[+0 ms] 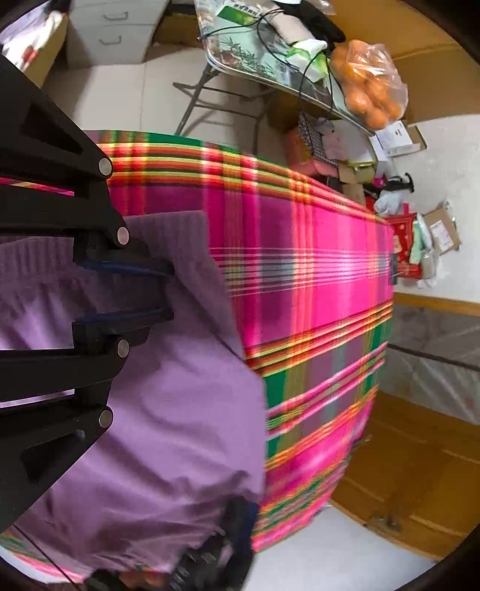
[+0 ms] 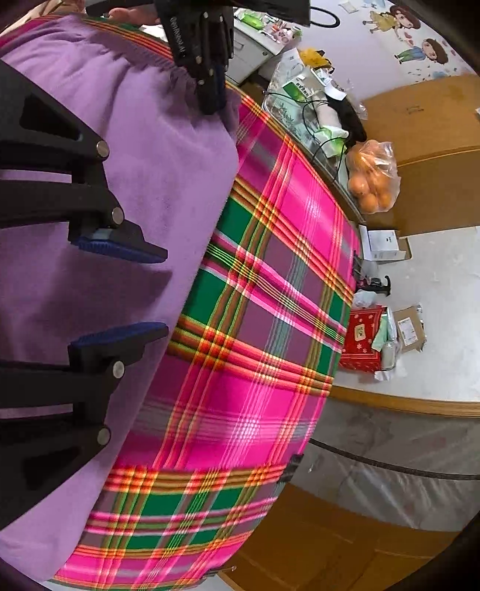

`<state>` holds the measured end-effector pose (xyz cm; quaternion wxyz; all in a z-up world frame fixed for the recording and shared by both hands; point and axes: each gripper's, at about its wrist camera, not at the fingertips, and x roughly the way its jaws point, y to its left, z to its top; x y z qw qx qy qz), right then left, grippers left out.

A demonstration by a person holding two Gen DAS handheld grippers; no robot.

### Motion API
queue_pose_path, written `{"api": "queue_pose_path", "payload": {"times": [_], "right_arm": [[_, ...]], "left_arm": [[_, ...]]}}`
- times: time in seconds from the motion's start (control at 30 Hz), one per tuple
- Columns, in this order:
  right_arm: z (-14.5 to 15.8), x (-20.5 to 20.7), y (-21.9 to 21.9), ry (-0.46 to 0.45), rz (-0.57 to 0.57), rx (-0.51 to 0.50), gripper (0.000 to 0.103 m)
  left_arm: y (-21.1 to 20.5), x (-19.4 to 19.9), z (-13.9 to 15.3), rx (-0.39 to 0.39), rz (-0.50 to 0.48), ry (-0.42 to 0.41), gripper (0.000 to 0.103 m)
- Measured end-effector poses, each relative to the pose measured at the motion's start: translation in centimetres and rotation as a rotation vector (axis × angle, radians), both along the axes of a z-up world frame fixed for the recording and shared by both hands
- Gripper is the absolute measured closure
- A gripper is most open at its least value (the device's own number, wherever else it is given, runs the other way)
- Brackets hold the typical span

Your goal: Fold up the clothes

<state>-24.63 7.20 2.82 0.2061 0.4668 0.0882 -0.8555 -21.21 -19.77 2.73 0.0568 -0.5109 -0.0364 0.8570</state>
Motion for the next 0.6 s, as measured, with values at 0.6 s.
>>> {"api": "queue_pose_path", "payload": {"times": [0.6], "right_arm": [[-0.7,-1.2,-0.3,0.053,0.002,-0.011,0.066]], "left_arm": [[-0.4,-3.5,-0.1,-0.038,0.033,0.106,0.086]]}}
